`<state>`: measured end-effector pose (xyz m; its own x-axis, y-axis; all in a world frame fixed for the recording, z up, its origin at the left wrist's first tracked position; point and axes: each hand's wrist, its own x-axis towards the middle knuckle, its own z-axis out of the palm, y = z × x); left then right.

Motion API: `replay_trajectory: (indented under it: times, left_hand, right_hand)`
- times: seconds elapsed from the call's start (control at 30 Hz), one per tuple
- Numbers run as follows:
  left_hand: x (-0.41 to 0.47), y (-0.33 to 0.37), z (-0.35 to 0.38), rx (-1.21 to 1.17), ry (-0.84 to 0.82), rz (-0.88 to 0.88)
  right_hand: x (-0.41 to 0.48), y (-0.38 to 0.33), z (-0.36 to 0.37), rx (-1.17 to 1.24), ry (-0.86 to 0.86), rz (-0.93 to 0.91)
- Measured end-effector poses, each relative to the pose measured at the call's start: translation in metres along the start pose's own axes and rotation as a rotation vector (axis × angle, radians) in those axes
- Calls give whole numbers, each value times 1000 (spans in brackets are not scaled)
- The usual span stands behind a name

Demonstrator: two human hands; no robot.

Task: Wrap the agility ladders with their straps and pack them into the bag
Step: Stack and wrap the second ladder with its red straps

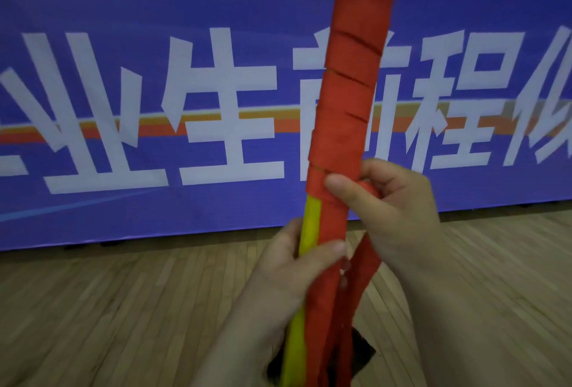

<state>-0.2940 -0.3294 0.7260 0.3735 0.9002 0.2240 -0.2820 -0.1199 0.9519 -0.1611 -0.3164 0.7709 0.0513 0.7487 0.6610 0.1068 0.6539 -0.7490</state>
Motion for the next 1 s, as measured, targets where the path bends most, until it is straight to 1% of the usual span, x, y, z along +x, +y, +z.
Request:
replay_trajectory:
  times: [0.03,0.07,0.1,0.17,0.2,0.27,0.37,0.4,0.43,0.47,0.5,0.53,0.57,0.6,0.63,0.67,0.7,0.73,0.77,0.8,0.83,0.87,0.9,0.93,0.97,1.0]
  left_hand:
    - [-1,1,2,145,116,57]
    - [-1,3,5,212,166,101]
    - [0,3,7,226,195,129]
    - [1,5,5,140,210,115]
    - [1,6,3,46,170,94]
    - [0,4,-5,-99,9,73]
    - [-2,-2,-7,-365,-411,4]
    - [-3,-1,-5,-422,-487,-28]
    - [-3,1,-4,-413,-491,-55]
    - [-3,2,-2,-339,-428,-81]
    - [-3,3,-1,-215,-294,-81]
    - [-2,2,-1,-38,-117,-58]
    - [-1,1,0,164,30,17]
    - [0,-2,3,330,134,102]
    - [1,-5,7,404,215,169]
    - [2,-6,8,381,286,190]
    - [3,-7,9,302,323,179]
    - [2,-6,7,188,296,137]
    - [1,-4,3,33,203,92]
    - [-1,-2,-1,-132,57,55]
    - [-2,-2,-4,-287,-126,27]
    - [-1,-3,-7,-423,-307,4]
    - [-3,-3,-7,-517,-444,-20]
    - [-3,-3,-7,-559,-502,-31]
    - [-3,-1,-5,-552,-496,-50]
    - [-4,2,-4,-484,-415,-76]
  right_hand:
    - [1,1,2,-154,84,-26]
    - [0,-1,4,-206,100,-26]
    - [-1,-3,6,-176,75,-18]
    - [-1,-4,4,15,-13,28]
    - [0,-2,2,143,-61,75]
    - [2,7,-1,335,-192,164]
    - [3,14,-5,497,-546,204]
    - [3,11,-5,544,-613,186]
    - [3,9,-5,548,-590,166]
    - [3,3,-5,511,-498,156]
    - [2,-1,-4,411,-365,137]
    - [2,-4,-2,249,-202,104]
    - [3,-3,-1,56,-59,50]
    - [4,-2,2,-83,22,11]
    - [5,0,4,-137,28,-16]
    - [3,0,4,-136,-15,-31]
    - [2,2,3,-105,-87,-37]
    - [1,3,1,-47,-159,-24]
    - [1,4,-2,34,-216,13]
    - [1,5,-3,126,-273,76]
    - [1,6,-4,218,-351,148]
    - [1,8,-4,302,-435,215]
    - [1,10,-2,369,-510,259]
    - [1,10,-1,407,-546,282]
    - [2,10,1,410,-524,278]
    - [3,8,2,391,-454,254]
